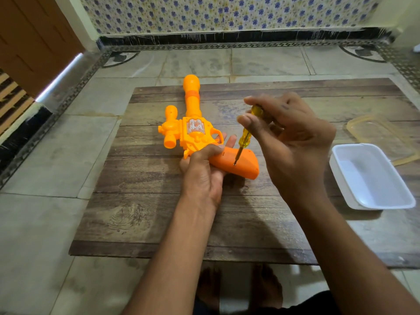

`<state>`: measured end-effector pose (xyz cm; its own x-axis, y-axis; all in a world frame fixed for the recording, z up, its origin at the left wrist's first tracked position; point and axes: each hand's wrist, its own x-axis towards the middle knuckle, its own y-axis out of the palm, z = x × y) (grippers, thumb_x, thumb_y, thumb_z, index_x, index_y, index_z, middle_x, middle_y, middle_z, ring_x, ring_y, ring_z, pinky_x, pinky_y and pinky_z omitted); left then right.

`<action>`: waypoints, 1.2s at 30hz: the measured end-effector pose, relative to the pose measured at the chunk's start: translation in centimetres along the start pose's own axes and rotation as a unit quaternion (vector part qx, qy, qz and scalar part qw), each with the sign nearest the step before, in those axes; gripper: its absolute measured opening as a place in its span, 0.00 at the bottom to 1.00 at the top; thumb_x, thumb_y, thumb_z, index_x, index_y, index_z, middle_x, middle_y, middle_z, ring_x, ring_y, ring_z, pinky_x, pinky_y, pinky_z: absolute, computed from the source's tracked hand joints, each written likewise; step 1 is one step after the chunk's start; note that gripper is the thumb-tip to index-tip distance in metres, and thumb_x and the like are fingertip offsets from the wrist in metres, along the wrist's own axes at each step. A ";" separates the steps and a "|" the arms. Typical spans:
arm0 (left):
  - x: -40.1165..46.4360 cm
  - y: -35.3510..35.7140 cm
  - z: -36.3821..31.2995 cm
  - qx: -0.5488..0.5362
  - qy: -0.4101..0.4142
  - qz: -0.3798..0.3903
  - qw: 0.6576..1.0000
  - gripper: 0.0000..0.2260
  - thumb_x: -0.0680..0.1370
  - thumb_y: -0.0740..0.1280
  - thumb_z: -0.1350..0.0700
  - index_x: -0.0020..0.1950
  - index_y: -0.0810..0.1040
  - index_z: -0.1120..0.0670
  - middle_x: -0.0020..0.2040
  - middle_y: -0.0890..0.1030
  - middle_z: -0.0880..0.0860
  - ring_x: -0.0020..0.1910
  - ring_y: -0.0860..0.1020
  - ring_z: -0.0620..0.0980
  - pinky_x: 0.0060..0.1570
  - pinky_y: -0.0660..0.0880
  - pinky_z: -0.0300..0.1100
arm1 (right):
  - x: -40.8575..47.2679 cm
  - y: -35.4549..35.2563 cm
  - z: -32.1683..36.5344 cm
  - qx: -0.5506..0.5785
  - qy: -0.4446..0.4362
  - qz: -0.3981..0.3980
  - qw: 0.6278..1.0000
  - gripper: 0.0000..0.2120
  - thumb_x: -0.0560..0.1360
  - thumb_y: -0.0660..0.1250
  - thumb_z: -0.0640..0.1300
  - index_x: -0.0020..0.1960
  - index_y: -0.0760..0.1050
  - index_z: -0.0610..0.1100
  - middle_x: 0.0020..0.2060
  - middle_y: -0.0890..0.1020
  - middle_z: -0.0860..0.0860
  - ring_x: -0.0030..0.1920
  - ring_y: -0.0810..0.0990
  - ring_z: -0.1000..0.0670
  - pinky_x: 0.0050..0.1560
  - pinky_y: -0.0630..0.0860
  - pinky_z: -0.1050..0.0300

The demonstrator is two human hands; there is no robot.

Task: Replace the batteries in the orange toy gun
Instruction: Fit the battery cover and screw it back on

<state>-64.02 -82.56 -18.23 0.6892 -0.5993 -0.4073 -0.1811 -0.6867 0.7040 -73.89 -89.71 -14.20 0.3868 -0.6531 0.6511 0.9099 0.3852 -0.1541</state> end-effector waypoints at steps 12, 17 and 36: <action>-0.1 0.4 -0.3 -0.005 -0.014 0.007 1.000 0.25 0.75 0.62 0.74 0.71 0.72 0.63 0.58 0.84 0.64 0.45 0.87 0.59 0.45 0.83 0.60 | -0.3 0.0 -0.4 0.013 -0.014 0.009 1.000 0.16 0.79 0.72 0.35 0.66 0.79 0.36 0.60 0.85 0.45 0.53 0.86 0.48 0.50 0.82 0.46; -0.4 0.5 -0.4 -0.004 -0.008 0.005 1.000 0.25 0.74 0.63 0.74 0.72 0.72 0.63 0.62 0.81 0.67 0.44 0.87 0.59 0.40 0.84 0.59 | -0.5 0.1 -0.1 0.090 0.001 0.057 0.994 0.16 0.79 0.63 0.26 0.66 0.77 0.33 0.60 0.83 0.40 0.53 0.87 0.43 0.53 0.82 0.37; 0.2 0.4 -0.2 0.019 -0.015 -0.004 1.000 0.28 0.72 0.65 0.75 0.72 0.72 0.62 0.62 0.81 0.68 0.53 0.84 0.68 0.58 0.72 0.76 | -0.3 0.4 -0.8 0.035 0.005 -0.008 0.999 0.15 0.79 0.69 0.31 0.66 0.79 0.34 0.53 0.86 0.43 0.50 0.88 0.48 0.52 0.84 0.42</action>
<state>-63.86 -82.87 -17.93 0.6701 -0.6046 -0.4306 -0.2020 -0.7068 0.6780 -73.56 -89.89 -15.07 0.3733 -0.6667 0.6451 0.9036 0.4189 -0.0900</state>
